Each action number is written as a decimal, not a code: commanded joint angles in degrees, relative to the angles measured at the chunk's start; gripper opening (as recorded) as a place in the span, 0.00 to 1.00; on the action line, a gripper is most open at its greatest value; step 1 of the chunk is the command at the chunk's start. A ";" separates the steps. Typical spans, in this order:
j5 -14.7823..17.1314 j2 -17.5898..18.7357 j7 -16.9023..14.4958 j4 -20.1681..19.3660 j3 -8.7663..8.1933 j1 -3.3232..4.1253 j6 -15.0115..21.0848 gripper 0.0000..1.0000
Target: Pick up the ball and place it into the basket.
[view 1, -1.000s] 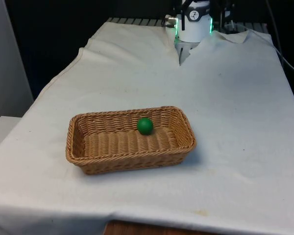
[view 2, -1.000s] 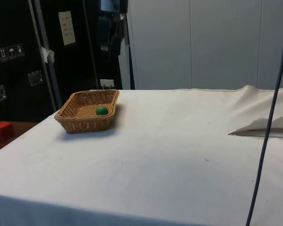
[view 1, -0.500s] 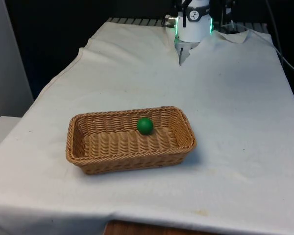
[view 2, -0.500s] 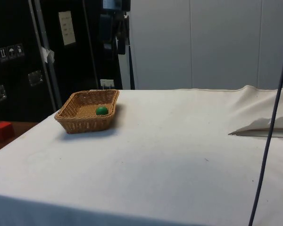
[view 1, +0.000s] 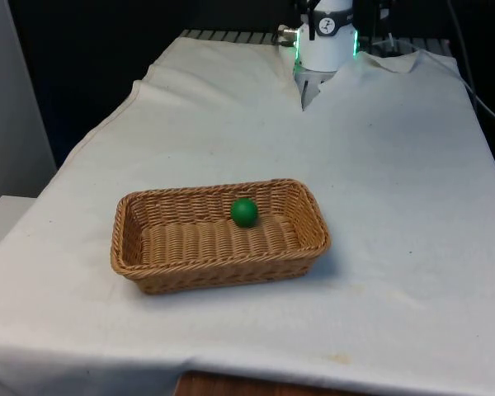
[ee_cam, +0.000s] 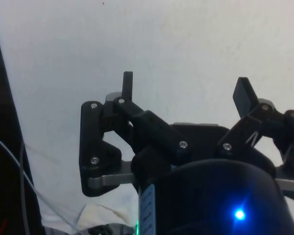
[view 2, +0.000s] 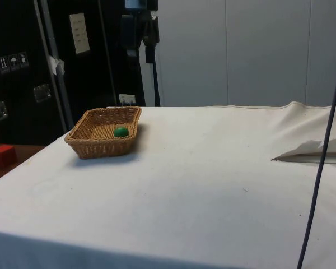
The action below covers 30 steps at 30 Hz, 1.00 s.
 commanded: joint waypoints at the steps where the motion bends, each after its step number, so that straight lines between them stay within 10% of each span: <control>1: -0.34 -0.23 0.40 0.11 0.00 0.00 -0.34 1.00; 30: -7.51 -0.69 9.91 2.29 0.40 0.00 -4.47 1.00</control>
